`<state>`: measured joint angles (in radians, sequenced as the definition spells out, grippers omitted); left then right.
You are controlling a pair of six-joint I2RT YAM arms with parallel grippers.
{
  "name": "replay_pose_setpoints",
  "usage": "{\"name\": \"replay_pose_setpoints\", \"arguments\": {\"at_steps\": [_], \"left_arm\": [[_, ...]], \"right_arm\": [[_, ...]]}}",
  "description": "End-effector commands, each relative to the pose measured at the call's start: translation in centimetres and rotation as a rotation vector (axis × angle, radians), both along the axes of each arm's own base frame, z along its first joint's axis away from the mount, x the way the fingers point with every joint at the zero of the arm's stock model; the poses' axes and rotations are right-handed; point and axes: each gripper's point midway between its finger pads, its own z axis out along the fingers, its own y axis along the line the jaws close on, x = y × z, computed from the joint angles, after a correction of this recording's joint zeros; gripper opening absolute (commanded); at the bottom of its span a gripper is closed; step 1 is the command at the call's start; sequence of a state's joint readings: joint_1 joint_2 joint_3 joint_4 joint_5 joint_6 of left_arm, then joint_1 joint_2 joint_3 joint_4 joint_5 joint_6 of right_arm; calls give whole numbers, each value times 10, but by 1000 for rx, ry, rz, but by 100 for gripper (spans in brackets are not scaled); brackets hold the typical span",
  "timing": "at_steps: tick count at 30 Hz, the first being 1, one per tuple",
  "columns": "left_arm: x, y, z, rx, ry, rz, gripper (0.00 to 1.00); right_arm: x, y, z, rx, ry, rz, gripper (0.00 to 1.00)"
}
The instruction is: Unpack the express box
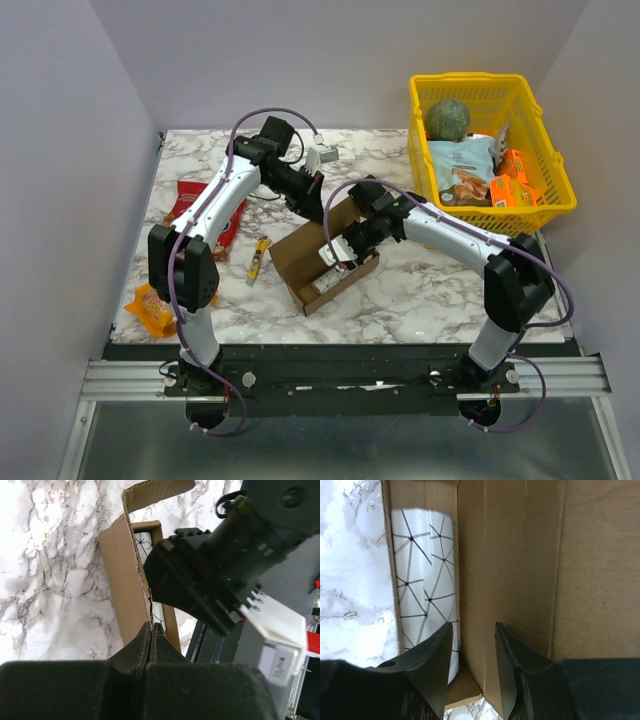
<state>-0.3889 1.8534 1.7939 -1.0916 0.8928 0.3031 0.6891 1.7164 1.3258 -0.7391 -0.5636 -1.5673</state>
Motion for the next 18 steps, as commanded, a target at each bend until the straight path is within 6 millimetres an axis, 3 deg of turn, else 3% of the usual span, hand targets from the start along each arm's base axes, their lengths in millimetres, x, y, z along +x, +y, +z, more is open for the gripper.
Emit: {"name": "replay_pose_setpoints", "arguments": {"at_steps": [1, 12, 18], "left_arm": [[-9, -7, 2, -47, 28, -41, 0], [-2, -10, -7, -35, 44, -28, 0], [-2, -10, -12, -28, 57, -27, 0]], "right_arm": [[-4, -4, -20, -73, -13, 70, 46], [-42, -29, -46, -212, 167, 148, 51], [-52, -31, -35, -204, 214, 142, 52]]}}
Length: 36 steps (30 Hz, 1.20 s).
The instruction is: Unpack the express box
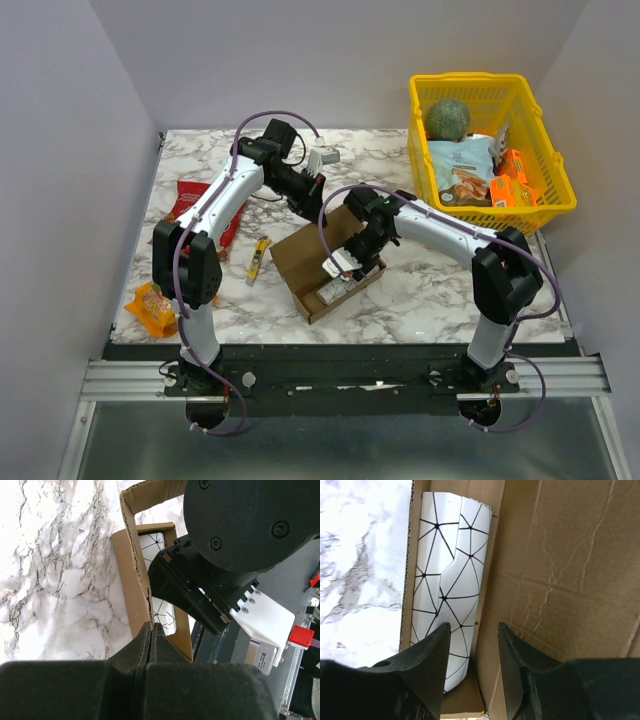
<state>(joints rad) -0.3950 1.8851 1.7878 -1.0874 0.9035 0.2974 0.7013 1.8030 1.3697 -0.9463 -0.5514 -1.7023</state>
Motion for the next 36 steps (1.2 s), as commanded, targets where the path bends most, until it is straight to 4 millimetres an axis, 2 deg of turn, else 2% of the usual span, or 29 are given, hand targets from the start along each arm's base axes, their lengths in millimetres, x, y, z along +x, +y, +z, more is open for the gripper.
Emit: {"name": "replay_pose_setpoints", "arguments": {"at_steps": [1, 12, 16, 23, 29, 36], "left_arm": [[-2, -6, -1, -30, 19, -21, 0], [0, -9, -10, -14, 36, -24, 0], [2, -10, -12, -14, 38, -26, 0], [3, -14, -10, -23, 38, -31, 0], [1, -15, -11, -26, 51, -35, 0], [2, -17, -11, -29, 53, -34, 0]], "right_arm": [[-28, -13, 0, -57, 118, 22, 52], [-44, -21, 7, -92, 202, 7, 56], [-43, -24, 6, -108, 203, -28, 56], [-26, -9, -1, -49, 153, -113, 57], [-21, -7, -7, -48, 145, -158, 60], [-33, -20, -28, -131, 164, -134, 60]]}}
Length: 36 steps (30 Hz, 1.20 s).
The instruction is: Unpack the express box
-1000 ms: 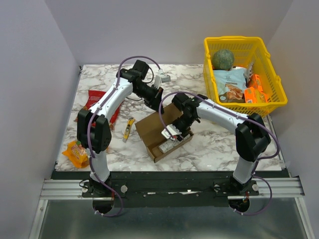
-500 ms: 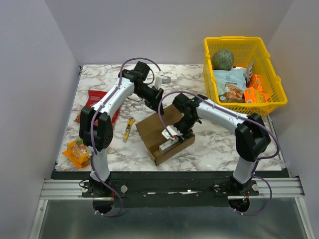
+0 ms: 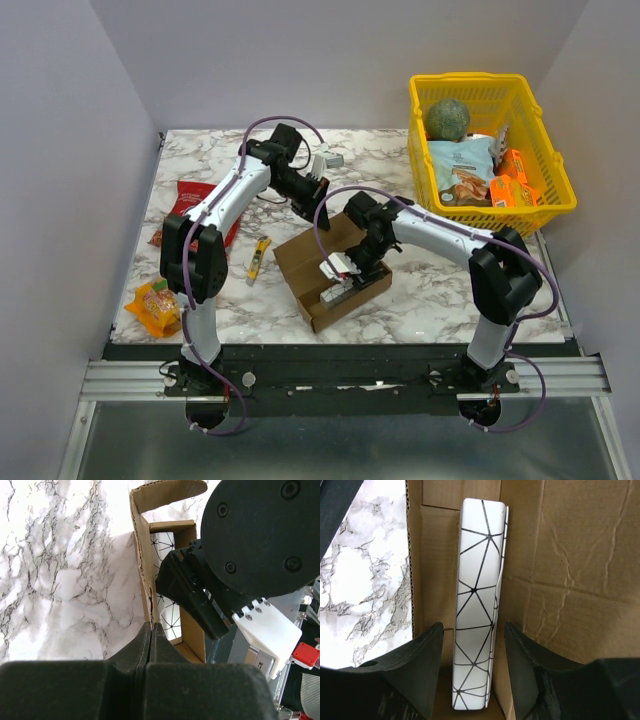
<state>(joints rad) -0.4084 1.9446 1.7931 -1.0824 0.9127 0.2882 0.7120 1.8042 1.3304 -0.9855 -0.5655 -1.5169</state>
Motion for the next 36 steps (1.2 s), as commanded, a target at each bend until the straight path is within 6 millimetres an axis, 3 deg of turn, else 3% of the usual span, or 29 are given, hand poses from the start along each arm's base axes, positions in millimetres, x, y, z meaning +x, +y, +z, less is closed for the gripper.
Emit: {"name": "replay_pose_setpoints", "arguments": {"at_steps": [1, 7, 11, 14, 16, 23, 25, 29, 31, 33, 36], "left_arm": [[0, -9, 8, -42, 0, -20, 0], [1, -9, 10, -39, -8, -13, 0], [3, -8, 13, -35, -24, -7, 0], [5, -8, 20, -37, -49, 1, 0], [6, -8, 25, -40, -65, 7, 0], [25, -1, 29, 27, -153, 66, 0], [38, 6, 25, 77, -189, 114, 0], [66, 29, 24, 182, -271, 235, 0], [81, 40, 30, 211, -306, 314, 0], [102, 63, 33, 258, -345, 415, 0], [121, 88, 32, 305, -345, 532, 0]], "right_arm": [[-7, -9, -18, -57, 2, 17, 59], [-21, -18, -36, -109, 52, 1, 56], [-9, -8, -32, -98, 34, -95, 30], [16, 7, -5, -38, -43, -170, 24], [32, 21, 28, 39, -94, -201, 22], [43, 47, 116, 227, -122, -267, 18], [43, 49, 130, 255, -123, -289, 17], [41, 32, 151, 267, -104, -429, 17], [39, 20, 143, 244, -49, -530, 15], [59, 5, 150, 290, 56, -836, 10], [82, -26, 138, 293, 244, -1220, 1]]}}
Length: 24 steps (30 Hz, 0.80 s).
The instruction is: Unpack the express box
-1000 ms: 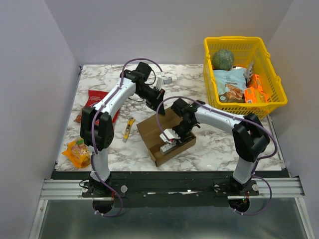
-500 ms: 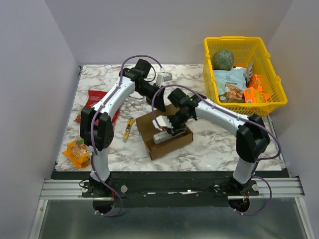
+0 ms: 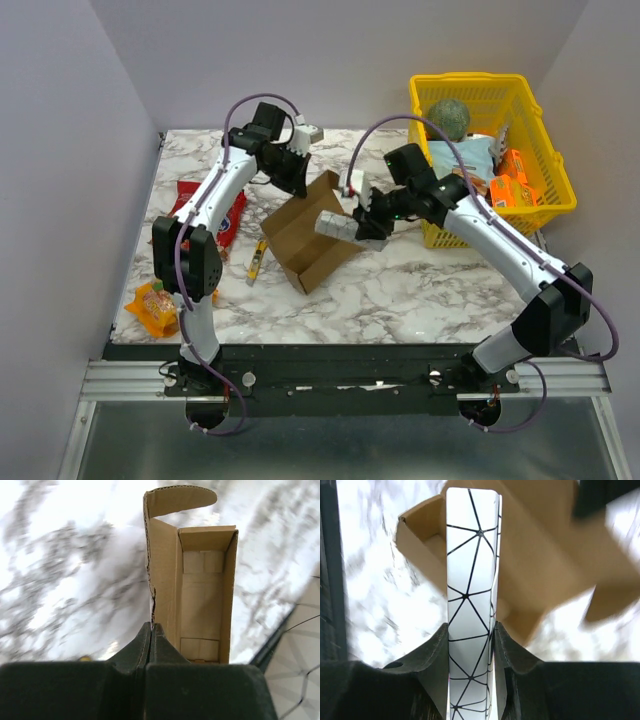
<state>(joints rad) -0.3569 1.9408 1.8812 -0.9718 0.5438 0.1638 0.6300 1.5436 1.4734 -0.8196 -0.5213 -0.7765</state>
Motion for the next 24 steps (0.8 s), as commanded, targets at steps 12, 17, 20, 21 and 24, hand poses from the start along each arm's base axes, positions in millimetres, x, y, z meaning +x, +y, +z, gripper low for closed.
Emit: {"name": "replay_pose_setpoints", "arguments": {"at_steps": [12, 17, 20, 21, 24], "left_arm": [[43, 51, 42, 19, -130, 350, 0], [35, 53, 41, 14, -117, 364, 18], [30, 49, 42, -4, -115, 338, 39], [28, 47, 44, -9, -120, 325, 43], [23, 44, 45, -7, -131, 290, 55]], "right_arm": [[78, -76, -91, 35, 387, -1169, 2], [90, -74, -121, -47, 402, -1185, 43], [89, -71, -131, -72, 421, -1150, 66], [90, -69, -127, -60, 418, -1142, 72], [95, -62, -101, -3, 381, -1080, 99]]}}
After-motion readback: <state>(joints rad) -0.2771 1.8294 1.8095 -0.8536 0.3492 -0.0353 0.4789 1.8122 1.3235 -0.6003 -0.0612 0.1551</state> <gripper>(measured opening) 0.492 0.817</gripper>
